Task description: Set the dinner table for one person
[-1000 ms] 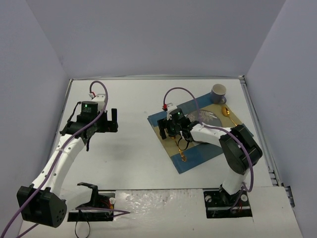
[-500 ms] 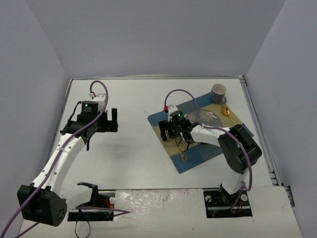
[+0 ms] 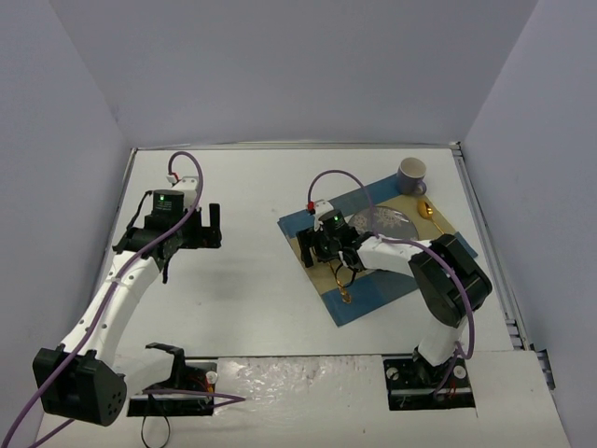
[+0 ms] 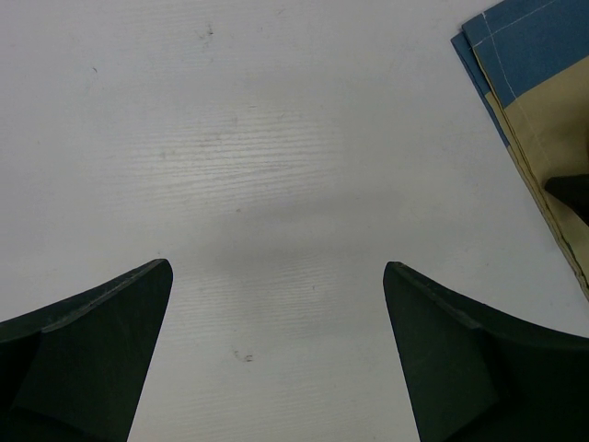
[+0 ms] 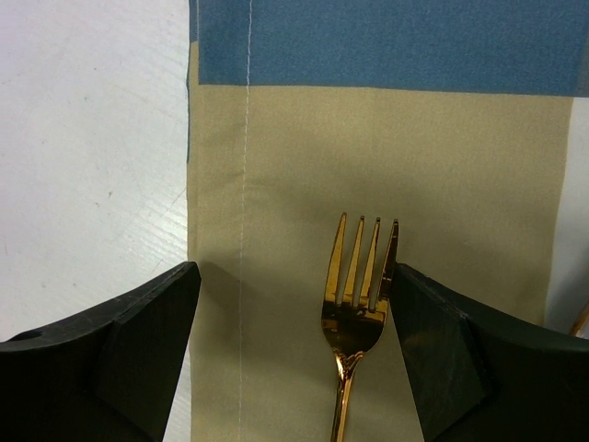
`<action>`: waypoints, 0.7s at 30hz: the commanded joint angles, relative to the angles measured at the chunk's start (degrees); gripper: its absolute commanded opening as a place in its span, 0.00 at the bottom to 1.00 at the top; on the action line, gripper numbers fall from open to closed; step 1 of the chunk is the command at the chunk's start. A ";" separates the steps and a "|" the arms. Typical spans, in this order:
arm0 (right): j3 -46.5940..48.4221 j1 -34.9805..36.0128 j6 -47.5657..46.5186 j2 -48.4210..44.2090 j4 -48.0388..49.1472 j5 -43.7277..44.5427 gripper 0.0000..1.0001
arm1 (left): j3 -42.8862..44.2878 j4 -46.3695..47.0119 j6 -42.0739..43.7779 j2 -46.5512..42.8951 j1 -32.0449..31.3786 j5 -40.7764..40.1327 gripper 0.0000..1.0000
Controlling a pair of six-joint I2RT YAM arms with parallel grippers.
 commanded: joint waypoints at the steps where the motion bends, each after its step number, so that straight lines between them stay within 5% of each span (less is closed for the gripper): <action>1: 1.13 0.85 0.14 -0.31 1.78 -1.22 0.79 | 1.13 2.46 -0.36 -0.31 0.53 0.24 0.97; 21: 2.36 1.98 -0.87 0.63 0.76 -1.42 0.79 | 1.04 2.63 -0.45 -0.31 0.78 0.68 0.97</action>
